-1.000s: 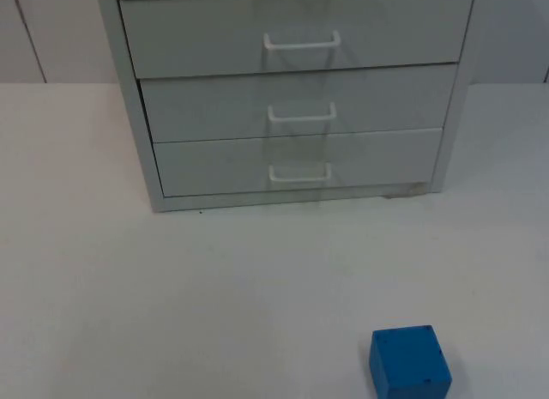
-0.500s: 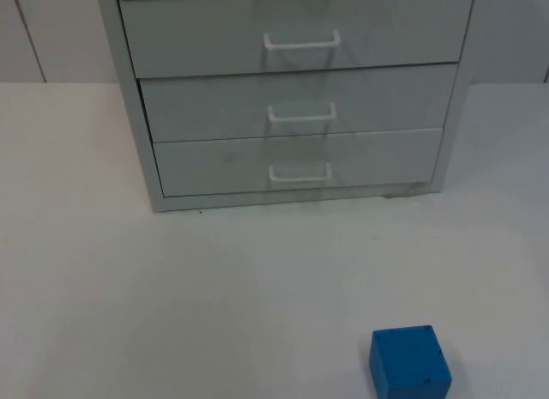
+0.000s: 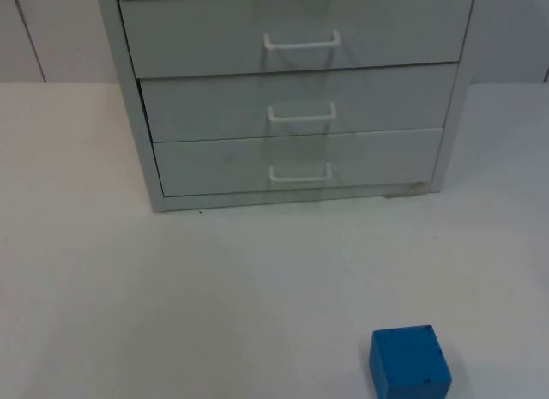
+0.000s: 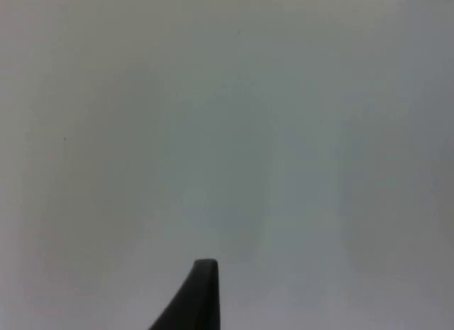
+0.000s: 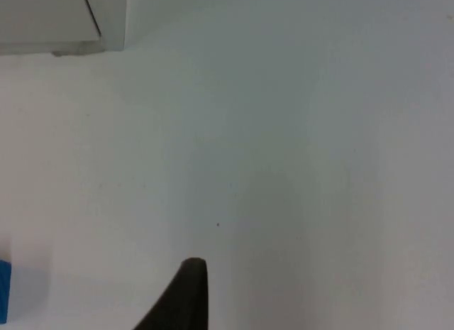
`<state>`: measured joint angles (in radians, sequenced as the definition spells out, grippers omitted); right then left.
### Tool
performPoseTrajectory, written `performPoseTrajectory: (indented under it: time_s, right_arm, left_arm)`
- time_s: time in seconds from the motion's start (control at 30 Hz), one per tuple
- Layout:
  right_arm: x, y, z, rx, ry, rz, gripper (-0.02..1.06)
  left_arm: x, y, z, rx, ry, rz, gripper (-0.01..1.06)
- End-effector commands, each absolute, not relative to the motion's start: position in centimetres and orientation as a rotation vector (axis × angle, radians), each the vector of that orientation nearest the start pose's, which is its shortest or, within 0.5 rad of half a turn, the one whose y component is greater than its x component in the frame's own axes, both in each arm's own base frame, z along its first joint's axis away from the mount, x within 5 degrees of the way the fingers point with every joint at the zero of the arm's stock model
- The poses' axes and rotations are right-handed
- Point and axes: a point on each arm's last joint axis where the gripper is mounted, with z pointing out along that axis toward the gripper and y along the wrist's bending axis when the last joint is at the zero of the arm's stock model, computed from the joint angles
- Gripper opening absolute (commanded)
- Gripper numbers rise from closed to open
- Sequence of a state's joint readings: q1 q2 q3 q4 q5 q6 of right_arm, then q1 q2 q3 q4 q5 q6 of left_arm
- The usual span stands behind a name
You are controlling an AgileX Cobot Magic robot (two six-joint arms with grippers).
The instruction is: Open the drawer with the left hand, place the block into the drawer with the right hand, then close the drawer with the left hand.
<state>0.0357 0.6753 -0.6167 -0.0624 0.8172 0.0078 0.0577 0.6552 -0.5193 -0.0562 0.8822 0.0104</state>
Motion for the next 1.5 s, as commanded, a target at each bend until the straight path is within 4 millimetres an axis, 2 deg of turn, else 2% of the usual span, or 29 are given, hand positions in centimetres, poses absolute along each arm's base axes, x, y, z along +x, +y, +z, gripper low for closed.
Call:
performPoseTrajectory:
  time_s: [0.0, 0.2, 0.3, 0.37, 0.4, 0.57, 0.73, 0.83, 0.93, 0.97, 1.1, 1.13, 1.2, 1.23, 1.27, 1.47]
  right_arm:
    - [11.9, -0.1, 29.7, -0.051, 2.331, -0.06, 1.05]
    - [12.0, -0.1, 29.7, -0.051, 2.327, -0.06, 1.05]
    - [12.0, -0.1, 29.8, -0.051, 2.315, -0.059, 1.05]
    - [12.1, -0.1, 29.8, -0.052, 2.305, -0.059, 1.05]
    - [12.1, -0.1, 29.8, -0.052, 2.305, -0.059, 1.05]
    - [12.1, -0.1, 29.9, -0.052, 2.3, -0.059, 1.05]
    - [12.1, -0.1, 29.9, -0.052, 2.3, -0.059, 1.05]
    - [12.1, -0.1, 29.9, -0.052, 2.3, -0.059, 1.05]
    - [12.1, -0.1, 29.9, -0.052, 2.298, -0.058, 1.05]
    - [12.1, -0.1, 29.9, -0.052, 2.298, -0.058, 1.05]
    - [12.2, -0.1, 29.9, -0.052, 2.296, -0.058, 1.05]
    - [12.2, -0.1, 29.9, -0.052, 2.296, -0.058, 1.05]
    - [12.2, -0.1, 29.9, -0.052, 2.294, -0.058, 1.05]
    - [12.2, -0.1, 29.9, -0.052, 2.292, -0.058, 1.05]
    - [12.2, -0.1, 29.9, -0.052, 2.292, -0.058, 1.05]
    - [12.2, -0.1, 29.9, -0.052, 2.29, -0.058, 1.05]
  left_arm:
    - [10.7, 0.2, 26.4, -0.09, 2.492, -0.052, 1.05]
    - [10.8, -0.1, 26.5, -0.078, 2.492, -0.082, 0.99]
    - [11.6, -0.7, 26.7, -0.021, 2.515, -0.171, 0.86]
    - [12.5, -1.2, 26.9, 0.029, 2.53, -0.238, 0.81]
    - [12.5, -1.2, 26.9, 0.029, 2.53, -0.238, 0.81]
    - [15.4, -2.3, 26.4, 0.14, 2.588, -0.42, 0.79]
    - [17.0, -3.0, 26.1, 0.228, 2.608, -0.504, 0.79]
    - [17.9, -4.2, 26.0, 0.317, 2.623, -0.532, 0.79]
    - [18.9, -6.4, 26.2, 0.444, 2.6, -0.546, 0.79]
    - [18.9, -6.4, 26.2, 0.444, 2.6, -0.546, 0.79]
    - [19.8, -10.0, 25.9, 0.664, 2.54, -0.487, 0.79]
    - [19.8, -10.0, 25.9, 0.664, 2.54, -0.487, 0.79]
    - [20.0, -11.9, 25.7, 0.769, 2.539, -0.423, 0.79]
    - [20.3, -13.1, 25.5, 0.871, 2.525, -0.34, 0.77]
    - [20.3, -13.1, 25.5, 0.871, 2.525, -0.34, 0.77]
    - [20.9, -17.1, 24.7, 1.189, 2.377, 0.039, 0.75]
